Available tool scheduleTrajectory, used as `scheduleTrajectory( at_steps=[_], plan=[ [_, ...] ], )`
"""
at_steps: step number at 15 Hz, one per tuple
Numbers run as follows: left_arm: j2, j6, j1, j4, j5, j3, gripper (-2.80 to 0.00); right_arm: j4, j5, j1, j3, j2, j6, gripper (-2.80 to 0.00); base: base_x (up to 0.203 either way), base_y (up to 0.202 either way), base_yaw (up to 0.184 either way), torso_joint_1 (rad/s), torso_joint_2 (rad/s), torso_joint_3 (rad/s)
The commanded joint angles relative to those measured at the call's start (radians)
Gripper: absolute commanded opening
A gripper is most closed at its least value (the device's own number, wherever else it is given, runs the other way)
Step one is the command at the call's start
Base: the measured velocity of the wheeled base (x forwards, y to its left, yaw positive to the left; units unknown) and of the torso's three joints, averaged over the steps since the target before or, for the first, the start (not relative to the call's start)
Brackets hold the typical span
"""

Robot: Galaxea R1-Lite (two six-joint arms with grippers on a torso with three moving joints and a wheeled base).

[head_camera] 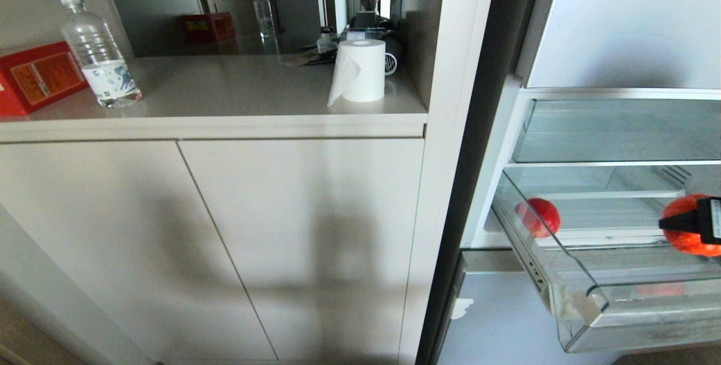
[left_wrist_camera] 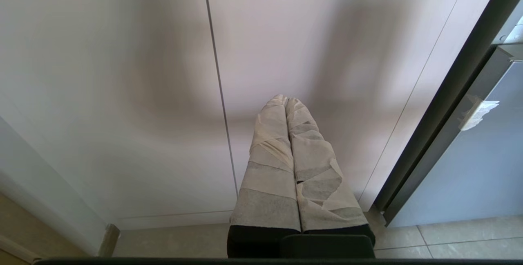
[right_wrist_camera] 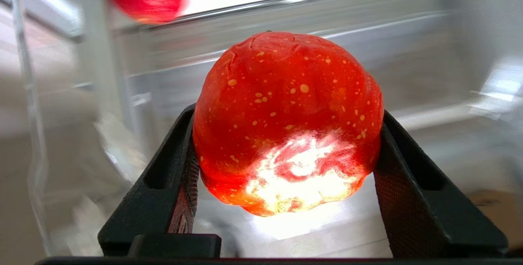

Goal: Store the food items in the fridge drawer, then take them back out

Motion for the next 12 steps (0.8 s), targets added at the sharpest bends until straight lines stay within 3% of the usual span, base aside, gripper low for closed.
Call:
scheduleTrajectory(
  at_steps=[1,6,12],
  plan=[
    [0.001,0.0,0.0,0.0,0.0,0.0,-2.8,0.001,-0.039,-0.011,0.058,-0.221,-0.021,-2.8,0.0,0.0,0.0,0.0,0.0,0.0],
    [0.001,0.0,0.001,0.0,0.0,0.0,-2.8,0.003,-0.085,-0.054,0.23,-0.511,-0.124,-2.8,-0.001,0.001,-0.014,0.0,0.0,0.001],
    [0.001,0.0,0.0,0.0,0.0,0.0,-2.8,0.003,-0.088,-0.055,0.262,-0.517,-0.131,-2.8,-0.002,0.005,-0.168,0.002,0.0,0.001]
  ],
)
